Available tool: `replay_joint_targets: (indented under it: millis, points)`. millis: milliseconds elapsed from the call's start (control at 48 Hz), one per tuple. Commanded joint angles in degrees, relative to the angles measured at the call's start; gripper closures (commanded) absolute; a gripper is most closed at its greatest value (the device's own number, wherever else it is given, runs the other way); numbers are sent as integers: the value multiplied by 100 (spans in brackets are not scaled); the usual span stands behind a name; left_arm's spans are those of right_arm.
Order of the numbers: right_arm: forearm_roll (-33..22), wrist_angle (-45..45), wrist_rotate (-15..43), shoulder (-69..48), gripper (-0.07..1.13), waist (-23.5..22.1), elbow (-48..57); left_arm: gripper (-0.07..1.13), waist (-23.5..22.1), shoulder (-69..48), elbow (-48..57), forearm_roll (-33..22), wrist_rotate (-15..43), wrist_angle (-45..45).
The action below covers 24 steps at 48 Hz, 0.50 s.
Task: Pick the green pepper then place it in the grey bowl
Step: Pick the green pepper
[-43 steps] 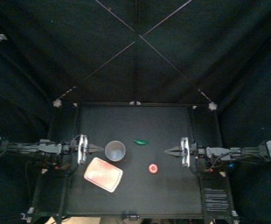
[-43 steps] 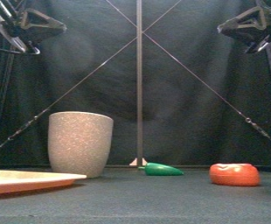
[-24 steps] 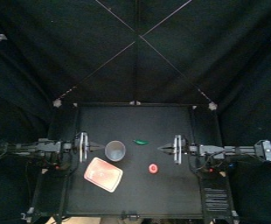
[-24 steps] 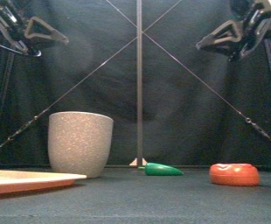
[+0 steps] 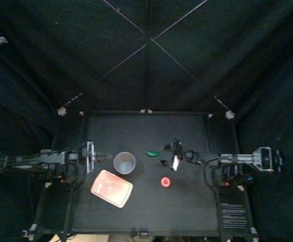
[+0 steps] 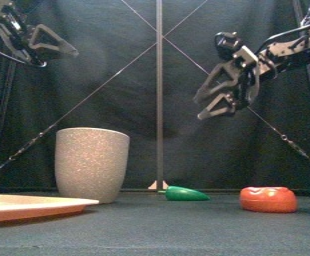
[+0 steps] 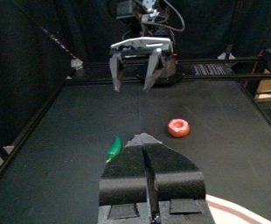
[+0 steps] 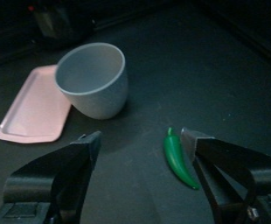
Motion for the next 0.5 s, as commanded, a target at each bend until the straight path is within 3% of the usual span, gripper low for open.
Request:
replay_joint_targets:
  millis: [21,500]
  points:
    - [-202,-9,-44,492,1,-105,-343,99,9,9,-141,44,-9,-53]
    - [-1195,1143,9,2382,1,-510,-1784,99,9,9,-44,44,-9,-97]
